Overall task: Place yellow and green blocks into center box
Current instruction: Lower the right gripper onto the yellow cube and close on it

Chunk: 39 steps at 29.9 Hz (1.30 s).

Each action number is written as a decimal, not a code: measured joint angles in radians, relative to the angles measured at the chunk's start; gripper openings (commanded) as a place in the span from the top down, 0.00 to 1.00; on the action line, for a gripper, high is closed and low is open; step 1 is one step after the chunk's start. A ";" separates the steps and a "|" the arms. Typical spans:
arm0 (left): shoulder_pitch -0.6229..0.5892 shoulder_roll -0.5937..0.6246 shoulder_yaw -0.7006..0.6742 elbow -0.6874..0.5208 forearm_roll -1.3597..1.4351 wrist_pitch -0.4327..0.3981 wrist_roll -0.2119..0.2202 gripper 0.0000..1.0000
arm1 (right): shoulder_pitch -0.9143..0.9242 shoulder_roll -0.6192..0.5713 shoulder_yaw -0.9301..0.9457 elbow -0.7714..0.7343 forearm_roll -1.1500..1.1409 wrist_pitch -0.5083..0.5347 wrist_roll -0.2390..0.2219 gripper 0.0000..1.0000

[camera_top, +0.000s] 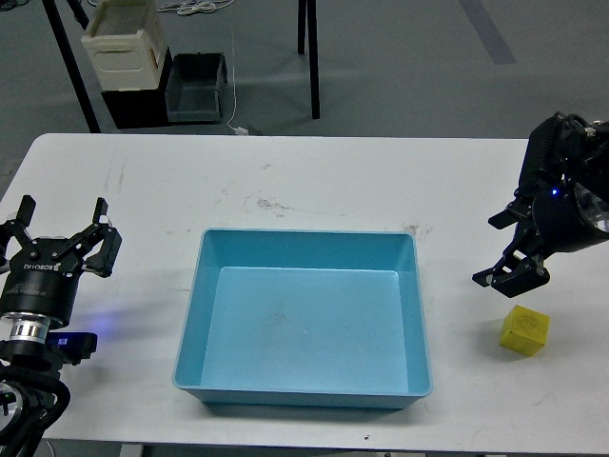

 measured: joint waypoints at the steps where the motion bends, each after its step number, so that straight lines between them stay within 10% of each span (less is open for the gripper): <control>1: 0.000 -0.002 0.000 0.001 0.000 0.000 0.000 0.00 | -0.016 -0.001 -0.003 -0.002 -0.001 0.000 0.000 0.01; 39: -0.021 -0.021 0.000 0.038 0.000 0.001 0.000 0.00 | -0.265 0.078 -0.005 -0.137 -0.158 0.000 0.000 0.09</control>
